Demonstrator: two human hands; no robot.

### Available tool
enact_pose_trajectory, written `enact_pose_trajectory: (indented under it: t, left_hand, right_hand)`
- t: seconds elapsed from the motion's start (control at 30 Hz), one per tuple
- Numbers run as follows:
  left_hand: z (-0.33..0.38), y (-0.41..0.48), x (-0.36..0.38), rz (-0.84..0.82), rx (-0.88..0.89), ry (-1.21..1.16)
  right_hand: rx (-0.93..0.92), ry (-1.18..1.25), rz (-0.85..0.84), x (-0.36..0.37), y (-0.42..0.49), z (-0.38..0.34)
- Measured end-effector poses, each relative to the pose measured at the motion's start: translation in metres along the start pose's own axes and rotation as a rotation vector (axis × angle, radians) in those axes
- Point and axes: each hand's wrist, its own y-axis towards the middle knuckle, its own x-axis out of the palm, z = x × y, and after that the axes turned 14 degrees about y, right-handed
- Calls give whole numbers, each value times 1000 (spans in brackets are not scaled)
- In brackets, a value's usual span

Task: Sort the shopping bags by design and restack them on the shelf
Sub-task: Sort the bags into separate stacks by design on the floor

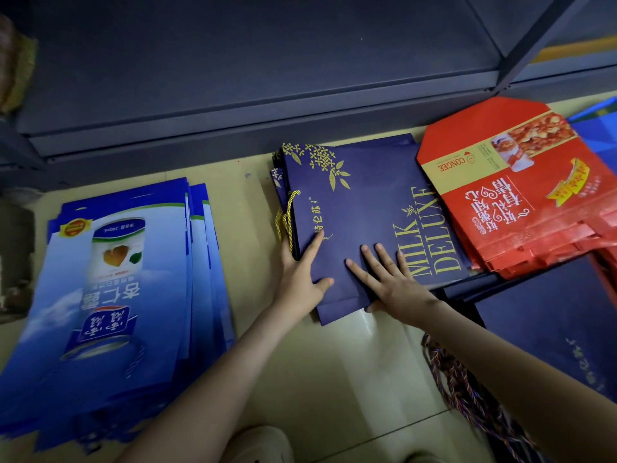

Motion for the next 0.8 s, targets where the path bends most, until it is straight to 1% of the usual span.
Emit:
enact_pose_trajectory:
  t: [0.07,0.23,0.33,0.43,0.5,0.53,0.57,0.6,0.63,0.67,0.7,0.73,0.8]
  left_hand:
    - [2,3,-1,31,-13,-58]
    - [11,7,-5,34,-115,-157]
    - [0,5,-19,19,-163,-196]
    - [-23,-4,-45,30,-195,-198]
    - [-40,-13,-64,18,-216,-190]
    - [-47,-16,-72,9,-228,-173]
    - [-51,-18,-77,5,-249,-130]
    - [-51,-18,-79,12,-278,-18]
    - [-47,-19,-78,27,-309,180]
    - [-38,-19,-75,49,-318,425]
    - [-29,-20,-69,81,-286,649]
    - [-17,-20,-61,88,-212,792]
    - [0,-25,-38,7,24,905]
  right_hand:
    - [-29,-8,47,0,3,0]
    - [-110,37,28,-3,8,-2]
    - [-152,168,21,-2,11,-7]
    - [-239,254,-4,-3,16,-26]
    - [-283,355,-31,-8,19,-38]
    - [-283,396,-8,-11,21,-41]
    - [-257,409,44,-13,23,-42]
    - [-198,407,117,-15,25,-39]
    - [-105,404,188,-16,27,-34]
    - [11,414,236,-18,28,-26]
    - [137,435,257,-20,29,-18]
    - [255,467,256,-22,30,-9]
    - [433,557,231,-26,29,11]
